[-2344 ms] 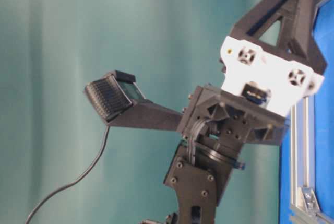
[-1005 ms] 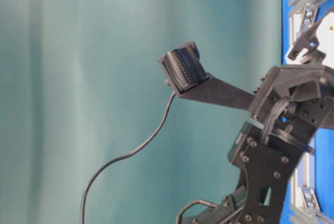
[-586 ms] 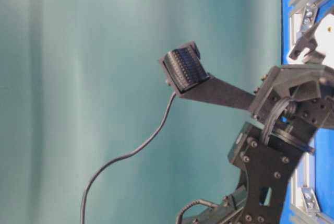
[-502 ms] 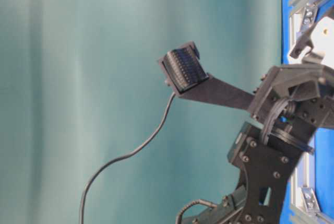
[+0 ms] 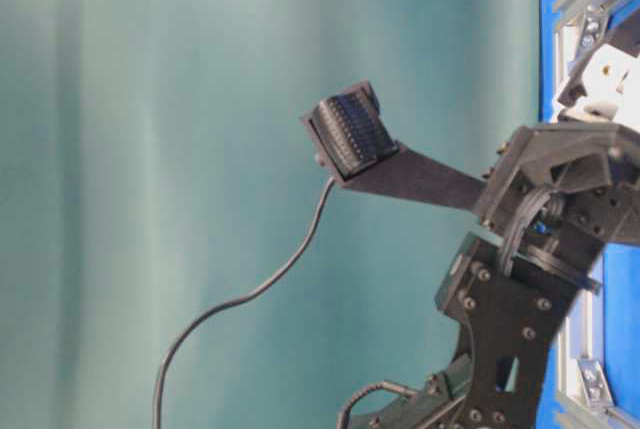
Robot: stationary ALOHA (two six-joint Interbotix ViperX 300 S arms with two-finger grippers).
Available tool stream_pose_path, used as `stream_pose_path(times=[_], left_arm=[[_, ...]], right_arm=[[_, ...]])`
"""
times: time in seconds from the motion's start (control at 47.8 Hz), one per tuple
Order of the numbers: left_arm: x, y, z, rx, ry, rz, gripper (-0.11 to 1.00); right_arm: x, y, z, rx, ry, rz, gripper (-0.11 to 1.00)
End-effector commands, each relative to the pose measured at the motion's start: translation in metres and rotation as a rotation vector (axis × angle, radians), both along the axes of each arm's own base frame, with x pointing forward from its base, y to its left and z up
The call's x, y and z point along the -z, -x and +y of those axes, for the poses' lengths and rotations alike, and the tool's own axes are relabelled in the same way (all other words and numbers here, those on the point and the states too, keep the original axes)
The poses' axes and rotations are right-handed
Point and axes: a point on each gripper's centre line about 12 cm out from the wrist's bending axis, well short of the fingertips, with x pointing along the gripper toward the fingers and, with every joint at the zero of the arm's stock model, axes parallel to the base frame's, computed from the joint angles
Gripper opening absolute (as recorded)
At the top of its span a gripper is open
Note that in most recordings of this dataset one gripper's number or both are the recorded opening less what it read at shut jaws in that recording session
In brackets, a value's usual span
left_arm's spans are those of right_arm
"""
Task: Insert the wire through the string loop located on the right side.
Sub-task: 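Open the right gripper to release the cable, then pull the plug leftward with the left gripper, drawing cable through loop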
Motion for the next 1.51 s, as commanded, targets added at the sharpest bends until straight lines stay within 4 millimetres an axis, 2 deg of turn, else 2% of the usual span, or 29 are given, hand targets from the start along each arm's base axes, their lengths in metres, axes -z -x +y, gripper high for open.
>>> stream_pose_path(times=[0.0,0.314,0.46,0.691,0.774,0.942,1.067,1.277,1.486], left_arm=[[-0.016,-0.004,-0.002,0.006,0.001,-0.042,0.08],[-0.015,-0.003,-0.004,0.009,0.0,-0.032,0.08],[-0.016,-0.003,-0.004,0.008,0.002,-0.035,0.08],[-0.015,-0.003,-0.004,0.009,0.0,-0.034,0.08],[-0.015,-0.003,-0.004,0.009,0.0,-0.034,0.08],[-0.016,-0.002,-0.004,0.01,-0.001,-0.035,0.08],[-0.016,0.007,-0.002,0.009,-0.001,-0.022,0.08],[-0.018,0.037,-0.001,0.013,-0.005,0.007,0.08],[-0.029,0.079,-0.008,0.043,-0.007,0.012,0.08]], right_arm=[[-0.007,-0.006,0.0,0.004,-0.005,-0.03,-0.04],[-0.006,-0.007,0.0,0.005,-0.001,-0.006,-0.03],[-0.006,-0.008,0.0,0.005,0.0,0.0,0.1],[-0.008,-0.005,0.0,0.007,0.002,0.028,0.78],[-0.01,-0.002,-0.001,0.007,0.003,0.032,0.95],[-0.014,0.001,-0.001,0.007,0.001,0.023,0.93],[-0.015,0.002,-0.001,0.006,0.002,0.02,0.93],[-0.015,0.003,-0.001,0.004,0.005,0.024,0.93],[-0.014,0.003,-0.001,0.003,0.007,0.03,0.93]])
